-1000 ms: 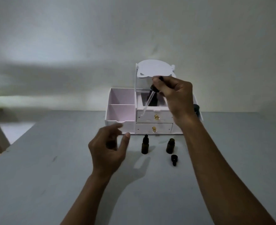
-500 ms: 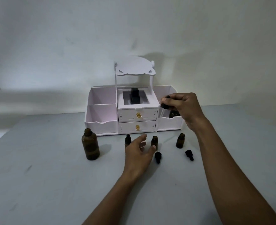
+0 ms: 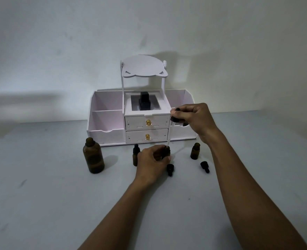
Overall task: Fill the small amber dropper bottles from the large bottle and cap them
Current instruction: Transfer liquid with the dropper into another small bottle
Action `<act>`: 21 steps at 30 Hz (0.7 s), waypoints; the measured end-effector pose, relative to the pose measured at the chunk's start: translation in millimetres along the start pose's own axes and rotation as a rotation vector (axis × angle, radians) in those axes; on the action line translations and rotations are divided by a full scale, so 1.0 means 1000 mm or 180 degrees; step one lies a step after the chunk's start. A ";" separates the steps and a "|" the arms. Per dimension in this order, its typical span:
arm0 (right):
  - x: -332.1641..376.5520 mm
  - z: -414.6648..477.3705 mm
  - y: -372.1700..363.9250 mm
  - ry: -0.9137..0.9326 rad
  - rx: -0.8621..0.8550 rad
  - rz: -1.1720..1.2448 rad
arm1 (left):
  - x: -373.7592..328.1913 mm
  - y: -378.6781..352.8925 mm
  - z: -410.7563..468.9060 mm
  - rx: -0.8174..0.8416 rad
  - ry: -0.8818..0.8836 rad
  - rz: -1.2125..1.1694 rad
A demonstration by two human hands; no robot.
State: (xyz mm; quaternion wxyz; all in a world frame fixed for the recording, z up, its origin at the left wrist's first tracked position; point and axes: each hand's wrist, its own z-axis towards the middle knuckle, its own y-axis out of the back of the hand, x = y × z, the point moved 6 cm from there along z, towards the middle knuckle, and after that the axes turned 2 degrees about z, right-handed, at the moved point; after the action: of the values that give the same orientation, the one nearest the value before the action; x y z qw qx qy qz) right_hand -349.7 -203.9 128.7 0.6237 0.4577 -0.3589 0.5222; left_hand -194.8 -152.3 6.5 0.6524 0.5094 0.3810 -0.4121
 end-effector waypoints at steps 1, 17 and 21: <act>-0.001 0.000 -0.001 -0.0008 0.0007 -0.0007 | 0.001 0.000 0.000 0.0013 -0.0012 0.0027; 0.002 0.000 0.000 0.0276 -0.0192 -0.0499 | 0.008 -0.003 0.004 0.0055 -0.0024 0.0043; 0.008 -0.003 -0.003 0.0321 -0.0017 -0.0507 | 0.006 -0.003 0.002 0.0087 -0.0013 0.0098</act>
State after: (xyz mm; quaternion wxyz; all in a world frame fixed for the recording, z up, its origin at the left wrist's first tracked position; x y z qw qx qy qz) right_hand -345.1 -198.3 134.2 0.6818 0.4563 -0.2909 0.4923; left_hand -195.5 -155.8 0.5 0.6525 0.5232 0.3661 -0.4082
